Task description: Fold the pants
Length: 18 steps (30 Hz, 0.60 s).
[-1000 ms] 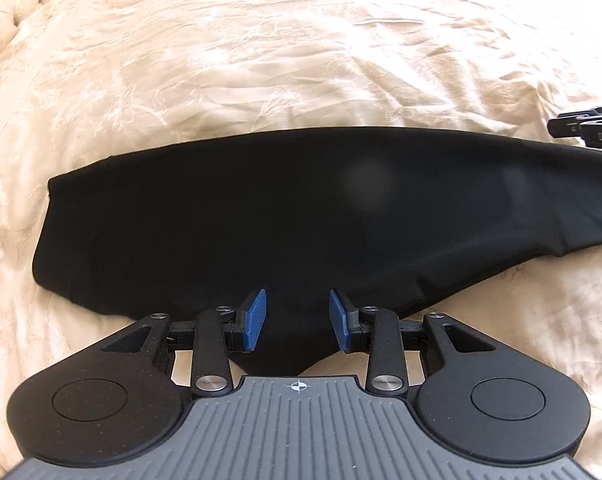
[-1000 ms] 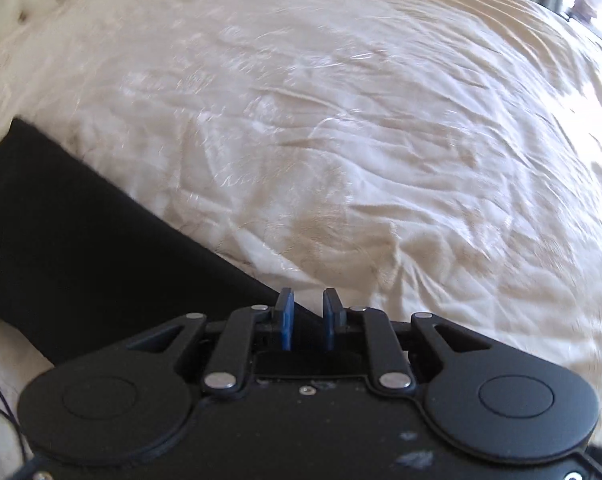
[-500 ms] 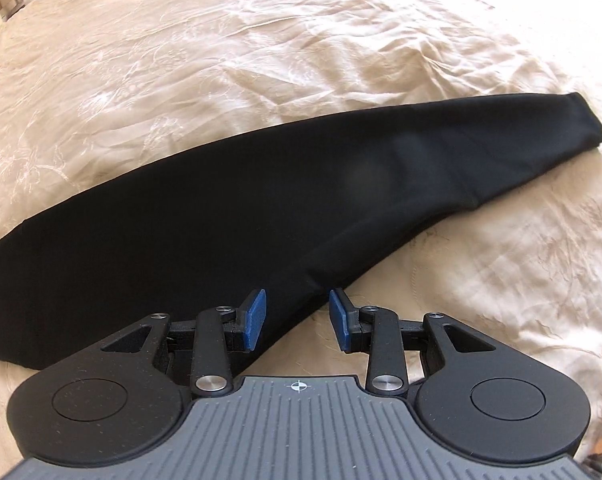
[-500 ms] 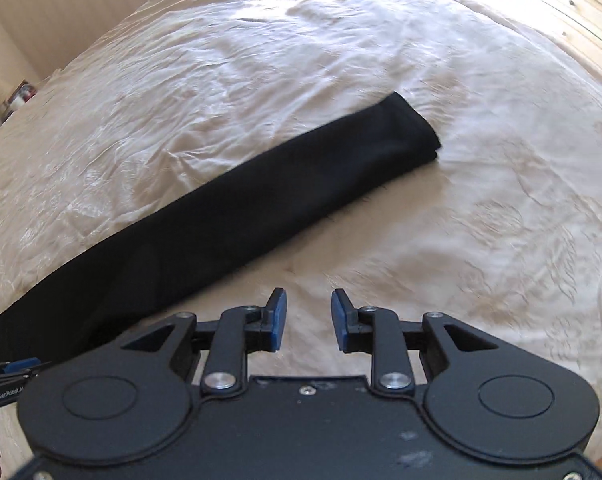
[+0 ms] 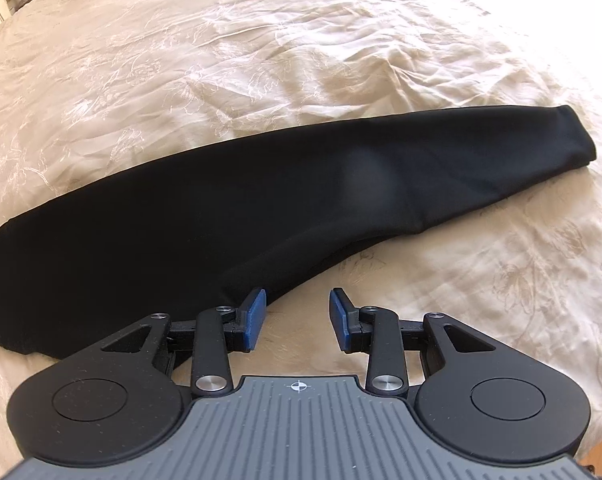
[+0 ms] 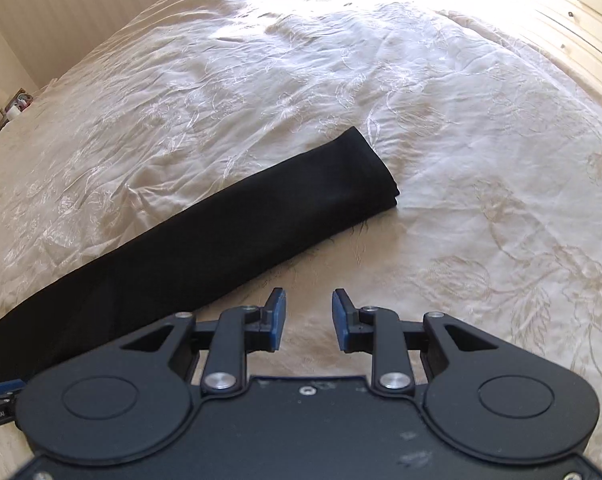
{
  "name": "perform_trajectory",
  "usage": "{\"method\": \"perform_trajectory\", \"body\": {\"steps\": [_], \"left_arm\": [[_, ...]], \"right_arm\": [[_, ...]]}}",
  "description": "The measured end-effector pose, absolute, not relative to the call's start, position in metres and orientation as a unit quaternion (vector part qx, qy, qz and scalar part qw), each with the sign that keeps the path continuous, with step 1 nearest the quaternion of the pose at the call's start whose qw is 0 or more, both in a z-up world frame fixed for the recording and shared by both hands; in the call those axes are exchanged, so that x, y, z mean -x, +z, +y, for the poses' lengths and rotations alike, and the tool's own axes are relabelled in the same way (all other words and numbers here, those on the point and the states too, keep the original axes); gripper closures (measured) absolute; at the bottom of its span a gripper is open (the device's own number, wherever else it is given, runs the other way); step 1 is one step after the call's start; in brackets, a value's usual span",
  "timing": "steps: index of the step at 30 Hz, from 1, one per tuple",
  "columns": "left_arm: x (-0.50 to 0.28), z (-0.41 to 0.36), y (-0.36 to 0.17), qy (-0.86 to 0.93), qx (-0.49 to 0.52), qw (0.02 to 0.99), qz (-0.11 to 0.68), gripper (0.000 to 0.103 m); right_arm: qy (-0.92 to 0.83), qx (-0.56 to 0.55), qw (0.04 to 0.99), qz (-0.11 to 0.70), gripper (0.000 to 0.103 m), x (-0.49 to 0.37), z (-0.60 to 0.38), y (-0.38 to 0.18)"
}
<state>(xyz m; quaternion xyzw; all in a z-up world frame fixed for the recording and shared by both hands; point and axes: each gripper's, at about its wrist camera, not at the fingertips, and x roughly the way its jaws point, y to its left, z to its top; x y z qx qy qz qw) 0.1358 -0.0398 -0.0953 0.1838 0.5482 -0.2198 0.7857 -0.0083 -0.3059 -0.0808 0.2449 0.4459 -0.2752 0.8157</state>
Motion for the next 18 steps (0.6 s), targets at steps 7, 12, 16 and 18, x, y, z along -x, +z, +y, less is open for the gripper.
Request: {"method": "perform_trajectory", "body": {"steps": [7,12,16,18], "left_arm": [[-0.128,-0.103,-0.100,-0.214,-0.195,0.783,0.550,0.069],[-0.126,-0.147,-0.104,-0.214,-0.208,0.783,0.546,0.069],[-0.127,-0.175,-0.104,-0.215,-0.212,0.781,0.547,0.069],[-0.127,-0.186,-0.104,-0.216,-0.216,0.780,0.547,0.069]], "right_arm": [[-0.225,-0.223,0.836,0.448,0.075,-0.030,-0.359,-0.094],[-0.219,-0.217,0.834,0.457,0.076,-0.046,-0.393,-0.118],[-0.201,-0.245,0.812,0.490,0.076,-0.055,-0.413,-0.148],[-0.184,-0.245,0.819,0.486,0.076,-0.053,-0.417,-0.145]]}}
